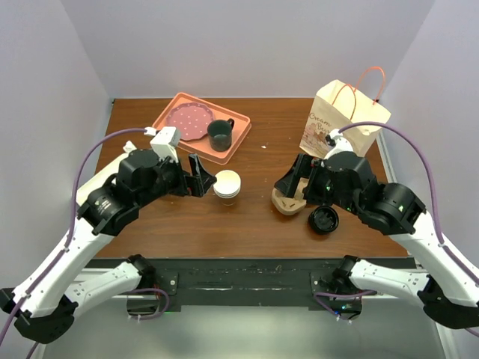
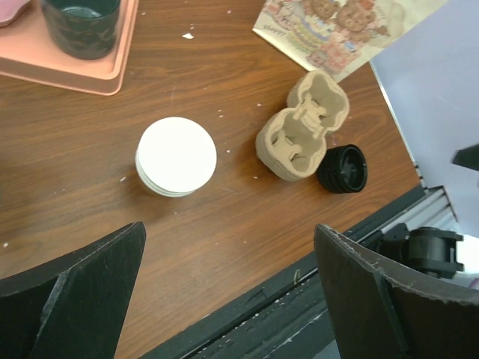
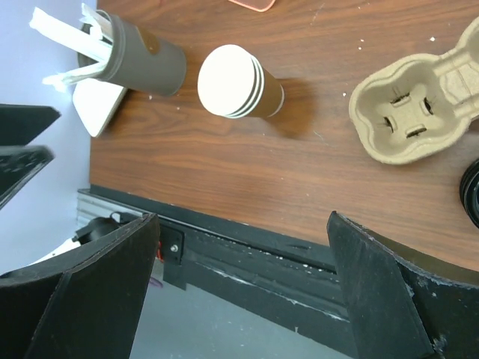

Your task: Pack the takeout coffee

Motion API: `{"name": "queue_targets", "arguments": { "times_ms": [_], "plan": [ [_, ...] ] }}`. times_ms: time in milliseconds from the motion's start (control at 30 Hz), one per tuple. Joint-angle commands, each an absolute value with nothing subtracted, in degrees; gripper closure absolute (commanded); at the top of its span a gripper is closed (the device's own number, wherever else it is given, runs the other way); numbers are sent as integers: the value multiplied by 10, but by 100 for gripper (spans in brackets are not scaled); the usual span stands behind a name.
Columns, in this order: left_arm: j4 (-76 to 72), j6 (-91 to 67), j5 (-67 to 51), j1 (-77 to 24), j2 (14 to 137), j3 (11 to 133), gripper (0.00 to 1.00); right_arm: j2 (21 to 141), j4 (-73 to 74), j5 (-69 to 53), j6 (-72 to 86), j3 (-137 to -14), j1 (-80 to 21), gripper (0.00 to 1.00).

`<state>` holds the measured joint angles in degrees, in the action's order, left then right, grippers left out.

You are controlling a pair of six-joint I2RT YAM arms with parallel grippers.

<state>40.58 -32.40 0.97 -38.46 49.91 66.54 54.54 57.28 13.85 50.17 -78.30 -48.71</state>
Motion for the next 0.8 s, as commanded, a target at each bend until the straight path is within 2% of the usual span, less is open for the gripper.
{"name": "queue_targets", "arguments": {
  "times_ms": [0,67,233,267,367,567,767],
  "plan": [
    [415,-298,21,-387,511,689,0,540,555,144,516,-788,-485,1],
    [413,-230,-20,-387,528,690,0,535,556,143,519,-790,-485,1],
    [503,-217,39,-387,643,758,7,498,523,141,511,-784,-485,1],
    [511,-213,29,-387,662,767,14,484,518,139,504,-782,-485,1],
    [518,-193,-18,-388,722,791,26,463,507,136,490,-771,-485,2],
    [495,-195,-42,-399,767,806,38,432,492,113,465,-739,-485,8],
    [467,-205,-41,-416,814,788,50,381,443,103,456,-694,-485,10]
  ]
}}
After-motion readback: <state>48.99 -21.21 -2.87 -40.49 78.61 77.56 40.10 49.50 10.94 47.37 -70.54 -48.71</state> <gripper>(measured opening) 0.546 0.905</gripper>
